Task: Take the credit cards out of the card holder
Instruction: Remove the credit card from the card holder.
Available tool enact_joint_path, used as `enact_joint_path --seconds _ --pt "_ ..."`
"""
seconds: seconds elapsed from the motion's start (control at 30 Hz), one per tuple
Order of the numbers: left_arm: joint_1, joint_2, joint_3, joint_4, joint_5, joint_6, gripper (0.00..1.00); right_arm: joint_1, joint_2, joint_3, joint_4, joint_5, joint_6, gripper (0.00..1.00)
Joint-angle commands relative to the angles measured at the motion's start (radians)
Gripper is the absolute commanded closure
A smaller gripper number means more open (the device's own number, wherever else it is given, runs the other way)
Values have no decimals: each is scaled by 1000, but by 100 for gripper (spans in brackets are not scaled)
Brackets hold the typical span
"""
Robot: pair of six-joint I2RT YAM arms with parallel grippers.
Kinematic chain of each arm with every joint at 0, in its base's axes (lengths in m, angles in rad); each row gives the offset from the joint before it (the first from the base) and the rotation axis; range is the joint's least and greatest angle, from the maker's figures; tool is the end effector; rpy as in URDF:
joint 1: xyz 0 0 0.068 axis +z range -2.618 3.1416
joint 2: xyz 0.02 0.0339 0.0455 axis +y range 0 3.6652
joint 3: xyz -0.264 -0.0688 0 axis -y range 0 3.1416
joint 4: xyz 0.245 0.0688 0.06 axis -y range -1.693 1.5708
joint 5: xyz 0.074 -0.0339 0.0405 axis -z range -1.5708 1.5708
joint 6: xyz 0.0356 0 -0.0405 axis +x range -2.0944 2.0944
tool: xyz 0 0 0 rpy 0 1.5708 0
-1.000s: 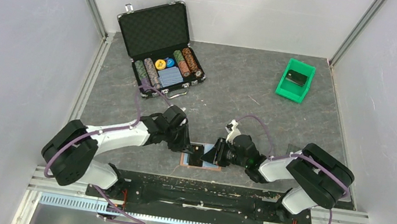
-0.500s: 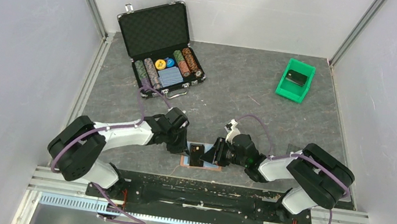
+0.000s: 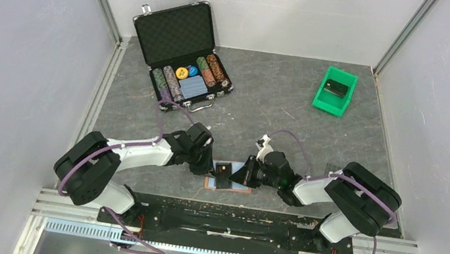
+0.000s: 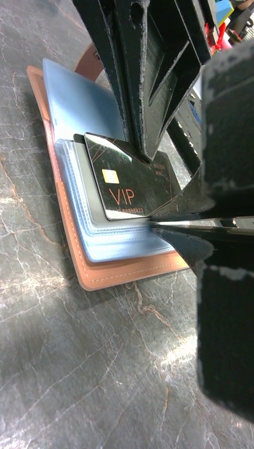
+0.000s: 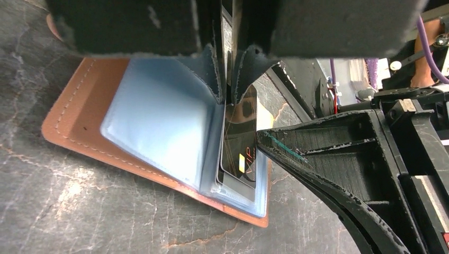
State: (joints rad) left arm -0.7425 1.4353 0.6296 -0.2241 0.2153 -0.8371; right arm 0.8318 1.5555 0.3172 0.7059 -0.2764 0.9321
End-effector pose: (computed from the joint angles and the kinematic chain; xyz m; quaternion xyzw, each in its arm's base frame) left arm 0.1815 -0.1769 0.1467 -0.0166 0.9583 -0.2616 0.1135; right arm 0.1585 0.1883 0.1105 -0.0252 0.8623 0.4554 0.2201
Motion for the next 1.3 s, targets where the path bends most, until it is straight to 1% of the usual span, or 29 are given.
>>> enact_joint_path --seconds 0.0,0.27,0.37,0.43,0.47,0.57,0.7,0.87,1.03,1.13,1.27 --pt "0 -18 -14 -3 -11 34 88 -14 -40 21 18 4 -23 100" --pt "1 -35 31 -69 -44 59 84 -60 -151 47 -170 -3 -128 100" --pt "1 -27 39 -71 -44 60 84 -69 -162 67 -243 -8 -163 90" --pt "0 -21 41 -67 -42 59 83 -72 -155 70 -254 -22 -169 85" --pt "1 -18 42 -66 -41 59 83 -73 -148 67 -248 -30 -167 87" --pt "0 -18 42 -63 -37 53 83 -77 -130 45 -193 -51 -144 100" --pt "1 -28 39 -66 -38 49 83 -82 -117 16 -109 -82 -98 100" --pt "1 -65 60 -118 -51 67 80 -114 -162 16 -137 -99 -124 100" --pt "2 -166 149 -234 -69 128 64 -174 -252 58 -248 -176 -228 100" --pt "3 -245 211 -287 -52 171 52 -189 -284 103 -317 -271 -315 100" --pt "13 -321 287 -334 -1 232 39 -189 -313 126 -318 -416 -360 100"
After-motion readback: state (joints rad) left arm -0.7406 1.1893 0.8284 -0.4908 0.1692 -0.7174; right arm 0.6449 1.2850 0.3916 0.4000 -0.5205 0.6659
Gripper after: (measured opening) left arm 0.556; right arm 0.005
